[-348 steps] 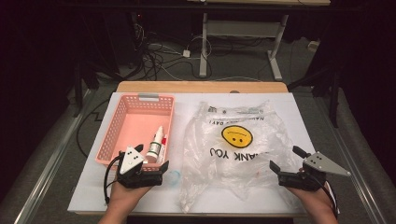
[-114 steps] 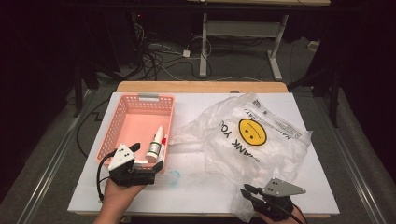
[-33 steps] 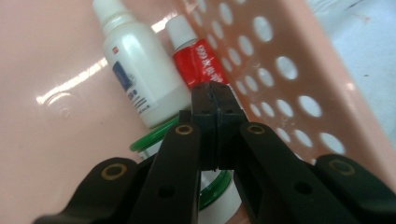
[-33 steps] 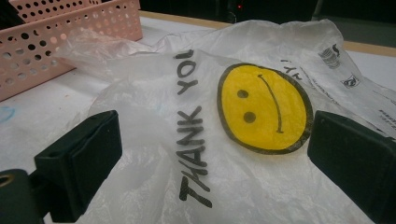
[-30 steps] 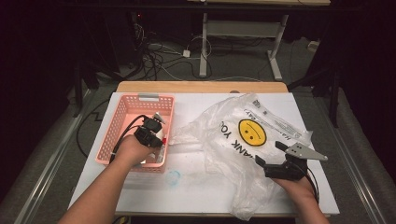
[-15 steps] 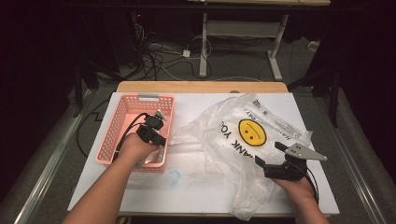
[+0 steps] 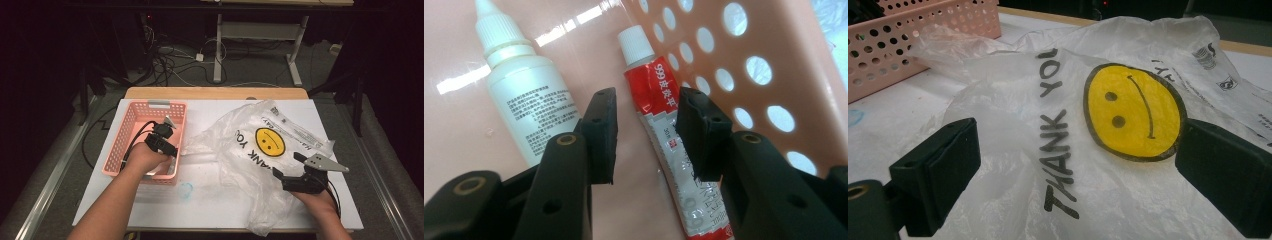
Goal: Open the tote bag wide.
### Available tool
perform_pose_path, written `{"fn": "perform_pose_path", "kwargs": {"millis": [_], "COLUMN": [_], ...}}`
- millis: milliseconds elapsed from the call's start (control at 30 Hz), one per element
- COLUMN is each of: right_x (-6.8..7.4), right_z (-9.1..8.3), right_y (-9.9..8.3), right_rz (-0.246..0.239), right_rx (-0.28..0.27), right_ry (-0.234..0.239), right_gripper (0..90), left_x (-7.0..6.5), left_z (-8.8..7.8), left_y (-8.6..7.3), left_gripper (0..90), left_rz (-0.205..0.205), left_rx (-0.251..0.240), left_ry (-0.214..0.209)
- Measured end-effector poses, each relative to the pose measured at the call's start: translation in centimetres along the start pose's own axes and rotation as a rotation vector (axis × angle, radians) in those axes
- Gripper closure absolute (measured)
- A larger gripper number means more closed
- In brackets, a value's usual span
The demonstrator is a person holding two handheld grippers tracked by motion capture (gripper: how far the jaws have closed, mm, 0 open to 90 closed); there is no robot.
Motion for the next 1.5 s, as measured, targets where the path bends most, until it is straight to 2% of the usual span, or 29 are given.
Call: {"fn": "perform_pose_path", "kwargs": {"millis": [267,400,500,533,600,667,867,1033,1133,1233,1367,1500], "right_x": [0.0,0.1,0.0,0.0,0.1,0.1,0.1,0.1,0.1,0.1,0.2,0.3], "right_z": [0.1,0.1,0.1,0.1,0.1,0.1,0.1,0.1,0.2,0.2,0.3,0.4], "right_y": [0.0,0.0,0.0,0.0,0.0,0.0,0.0,0.0,0.0,0.0,0.0,0.0], "right_rz": [-0.003,-0.006,-0.008,-0.006,-0.004,-0.005,-0.007,-0.004,-0.005,-0.005,-0.004,-0.005], "right_rx": [0.002,0.004,0.003,0.001,0.000,0.000,0.003,0.005,0.005,0.005,0.005,0.008], "right_ry": [0.001,0.003,0.004,0.003,0.003,0.003,0.004,0.005,0.006,0.005,0.006,0.010], "right_gripper": [5.0,5.0,5.0,5.0,5.0,5.0,5.0,5.1,5.1,5.1,5.2,5.3], "left_x": [0.3,0.1,-0.1,-0.1,-0.3,-0.5,-0.8,-0.5,-0.4,-0.7,-1.1,-1.5], "left_z": [0.1,-0.1,-0.2,-0.3,-0.3,-0.3,-0.2,-0.2,-0.9,-1.6,-1.5,-0.7], "left_y": [-0.1,0.0,-0.1,-0.2,-0.1,-0.1,-0.1,-0.3,-0.5,-0.7,-0.9,-0.9], "left_gripper": [54.2,61.5,69.1,74.6,79.4,87.5,88.1,88.2,88.2,88.2,88.2,88.2], "left_rz": [-0.006,0.004,0.022,0.033,0.041,0.056,0.071,0.085,0.064,0.066,0.079,0.104], "left_rx": [0.015,-0.001,-0.013,-0.018,-0.021,-0.036,-0.048,-0.035,-0.060,-0.064,-0.024,0.047], "left_ry": [-0.023,0.014,0.022,0.026,0.019,0.041,0.095,0.138,0.104,0.030,-0.047,-0.059]}}
Point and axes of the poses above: each handheld gripper's, and its own axes: z roughly forward along the jaws, y roughly out of its top, x roughly to its left, the point moved 1 cm from there along z, roughly forward along the jaws, and after that the axes turned 15 degrees about y, right-handed, at the moved point
